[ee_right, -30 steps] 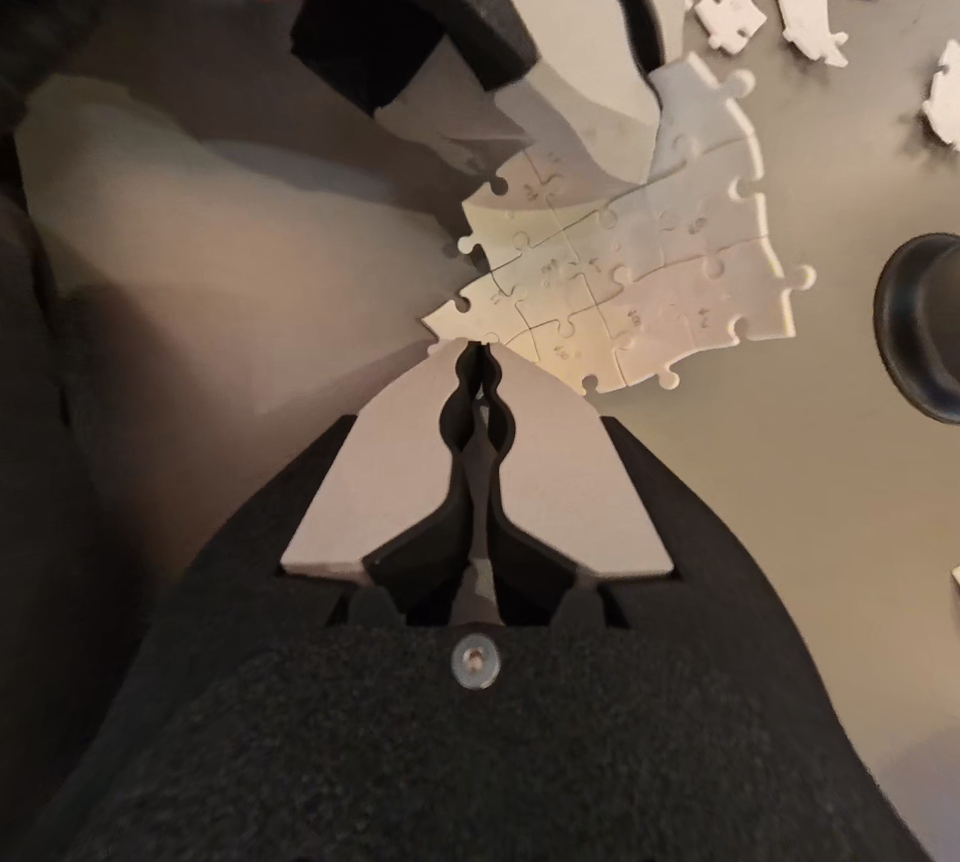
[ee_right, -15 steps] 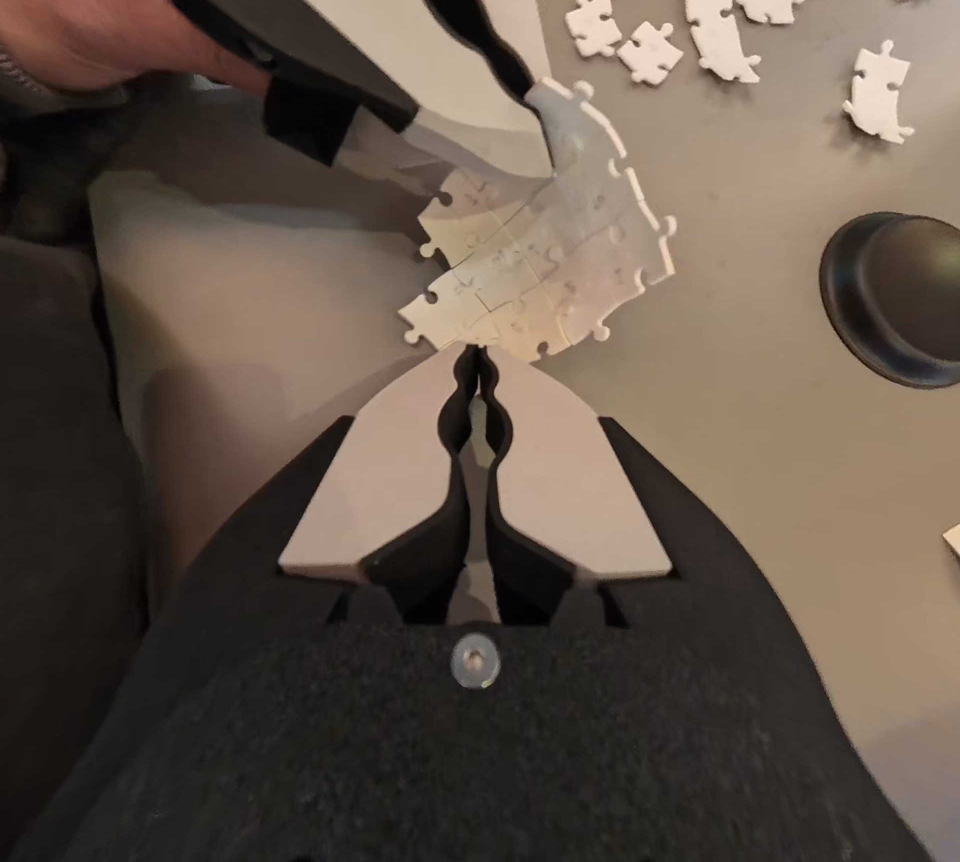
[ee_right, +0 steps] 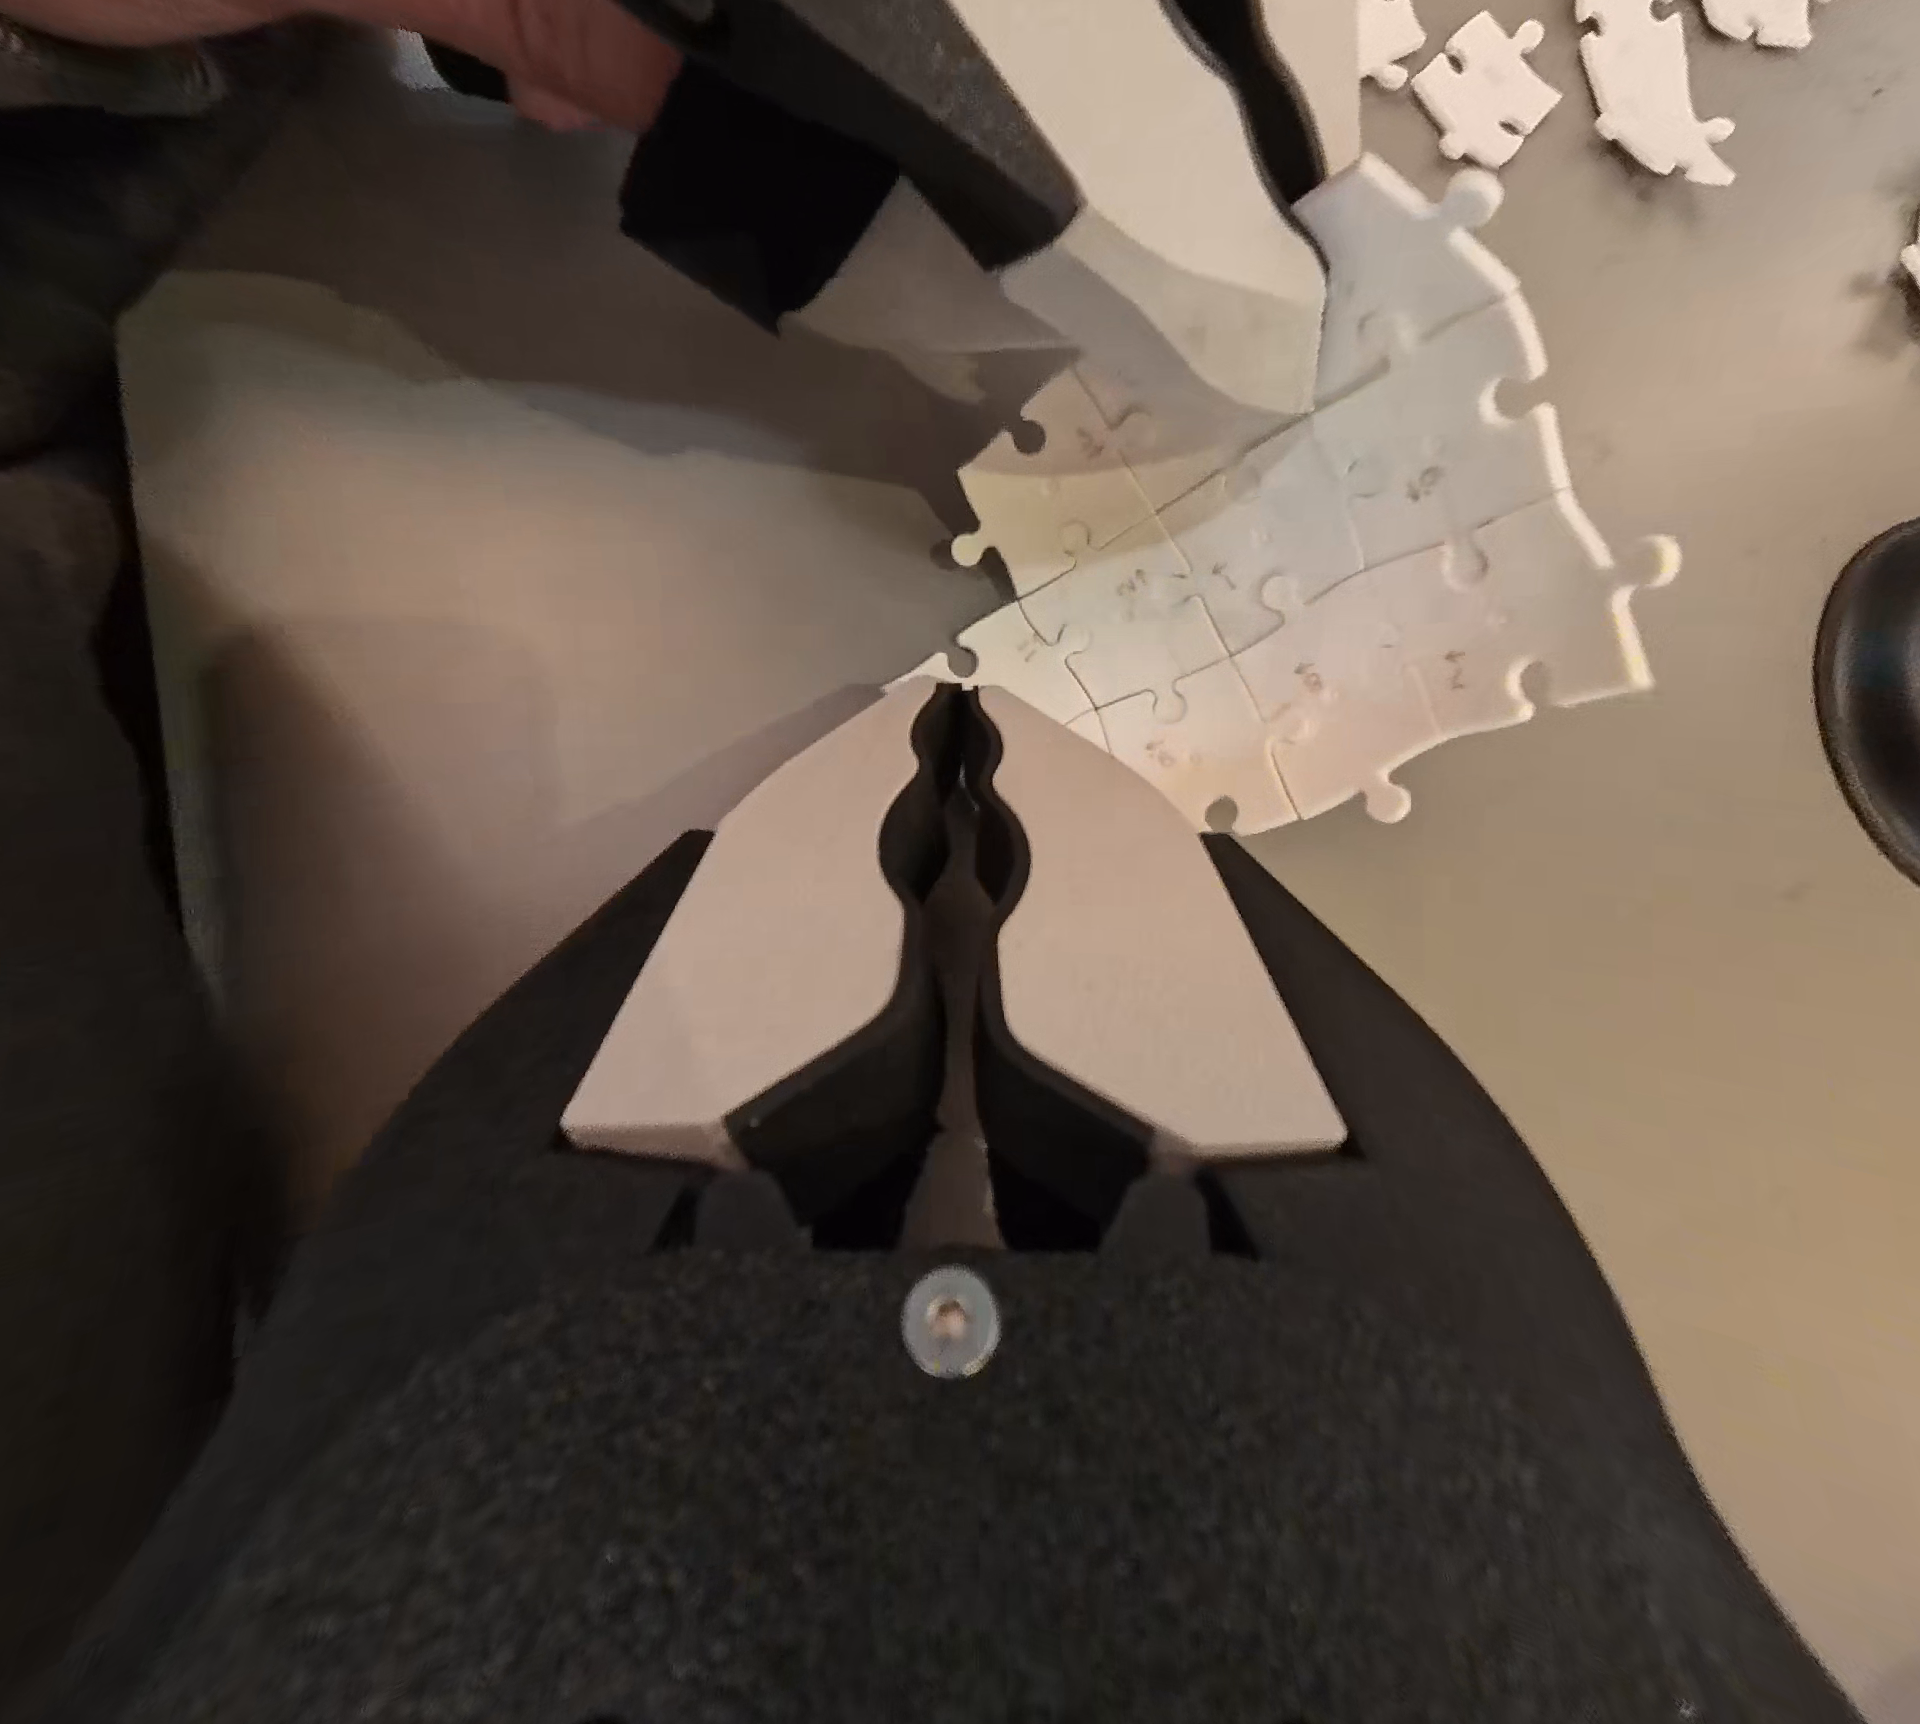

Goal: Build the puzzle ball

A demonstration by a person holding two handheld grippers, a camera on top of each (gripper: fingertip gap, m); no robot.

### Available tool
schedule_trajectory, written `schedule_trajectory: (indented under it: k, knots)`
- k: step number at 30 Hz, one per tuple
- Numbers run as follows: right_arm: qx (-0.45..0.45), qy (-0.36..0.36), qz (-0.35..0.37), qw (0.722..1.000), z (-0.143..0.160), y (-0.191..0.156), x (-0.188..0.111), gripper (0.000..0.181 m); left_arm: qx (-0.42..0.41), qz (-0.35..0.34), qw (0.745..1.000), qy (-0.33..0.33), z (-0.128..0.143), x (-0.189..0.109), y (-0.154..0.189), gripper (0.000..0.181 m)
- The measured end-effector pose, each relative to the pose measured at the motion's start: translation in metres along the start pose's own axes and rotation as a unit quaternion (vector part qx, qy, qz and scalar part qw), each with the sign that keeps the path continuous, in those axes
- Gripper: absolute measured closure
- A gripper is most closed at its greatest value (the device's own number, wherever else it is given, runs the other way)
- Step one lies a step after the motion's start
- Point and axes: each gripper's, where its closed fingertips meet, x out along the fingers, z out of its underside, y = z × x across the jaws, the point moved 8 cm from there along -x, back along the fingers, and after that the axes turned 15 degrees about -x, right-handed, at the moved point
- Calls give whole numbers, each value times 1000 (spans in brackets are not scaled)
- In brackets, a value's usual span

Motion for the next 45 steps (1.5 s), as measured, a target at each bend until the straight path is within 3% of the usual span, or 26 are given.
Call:
schedule_trajectory:
  k: [3, 6, 13, 18, 45]
  knots:
    - [2, -5, 8, 1000, 1, 6, 2, 181, -30, 21, 999, -14, -3, 3, -6, 174]
    - [-4, -9, 15, 1000, 1, 9, 2, 181, -74, 56, 995, -40, -3, 9, -10, 156]
    - [3, -5, 26, 1000, 4, 18, 5, 181, -90, 62, 992, -64, -3, 10, -19, 158]
    - [10, 3, 17, 1000, 5, 20, 5, 181, -96, 54, 991, -74, -6, 10, -26, 177]
    - [10, 9, 18, 1000, 6, 22, 6, 180, -79, 99, 987, -101, -10, 7, -32, 174]
